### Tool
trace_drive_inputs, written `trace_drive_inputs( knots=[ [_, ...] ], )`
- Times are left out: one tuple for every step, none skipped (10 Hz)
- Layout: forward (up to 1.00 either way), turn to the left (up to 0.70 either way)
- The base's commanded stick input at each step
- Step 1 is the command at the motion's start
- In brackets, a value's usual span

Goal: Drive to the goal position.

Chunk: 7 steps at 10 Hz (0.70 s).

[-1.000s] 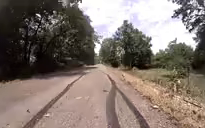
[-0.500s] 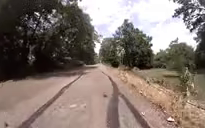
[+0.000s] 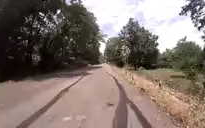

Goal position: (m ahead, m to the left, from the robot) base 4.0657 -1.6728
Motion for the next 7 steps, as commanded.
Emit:
trace_drive_inputs(
  knots=[
    [0.70, 0.00],
    [0.70, 0.00],
    [0.70, 0.00],
    [0.70, 0.00],
    [0.70, 0.00],
    [0.70, 0.00],
    [0.70, 0.00]
  ],
)
